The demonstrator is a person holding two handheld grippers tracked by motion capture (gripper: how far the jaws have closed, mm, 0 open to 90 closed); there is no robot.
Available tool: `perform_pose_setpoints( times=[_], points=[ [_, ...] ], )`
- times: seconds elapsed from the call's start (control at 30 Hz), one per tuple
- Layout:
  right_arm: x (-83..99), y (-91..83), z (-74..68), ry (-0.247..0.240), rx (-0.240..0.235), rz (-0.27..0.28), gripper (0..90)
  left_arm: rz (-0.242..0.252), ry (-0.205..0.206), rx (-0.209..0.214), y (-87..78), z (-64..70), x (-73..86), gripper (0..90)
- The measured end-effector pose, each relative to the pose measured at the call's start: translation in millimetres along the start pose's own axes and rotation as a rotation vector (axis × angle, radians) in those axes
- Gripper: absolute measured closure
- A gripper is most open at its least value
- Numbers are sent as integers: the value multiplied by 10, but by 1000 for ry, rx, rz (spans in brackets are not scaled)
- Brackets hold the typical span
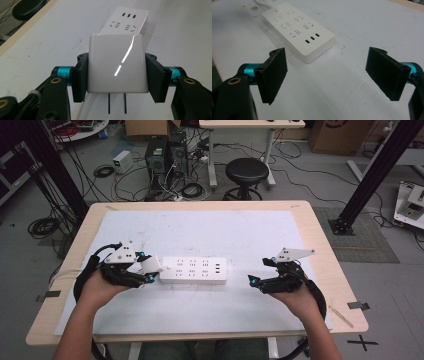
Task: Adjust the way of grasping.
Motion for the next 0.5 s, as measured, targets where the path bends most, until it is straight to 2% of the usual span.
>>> perform_pose_setpoints(
  times=[0.1,0.13,0.17,0.2,0.23,0.33,0.43,0.47,0.5],
  points=[
    [-27,102,-69,-6,-30,-6,178,20,21,23,38,122,-34,424],
    [-27,102,-69,-6,-30,-6,178,20,21,23,38,122,-34,424],
    [-29,136,-91,-9,-38,-8,179,32,26,37,67,195,-46,424],
    [-21,218,-150,-15,-61,-28,179,38,36,45,81,232,-52,424],
    [-24,256,-163,-32,-59,-34,179,59,61,55,122,349,-70,425],
    [-53,354,-246,-56,-84,-31,179,80,98,68,180,509,-102,424],
    [-75,445,-348,-53,-120,-23,179,96,140,85,230,659,-160,424],
    [-78,474,-388,-51,-139,-25,178,96,140,85,230,659,-160,425],
    [-88,504,-415,-57,-150,-23,178,120,162,97,254,748,-205,424]
  ],
)
Point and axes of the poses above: each handheld gripper's, and its own axes: y roughly forward along the jaws, x roughly out of its underside, z roughly to its right, the point moved 9 cm from there along y, roughly forward along the jaws, and after that the axes turned 13 degrees about -x, right-handed, at the moved point
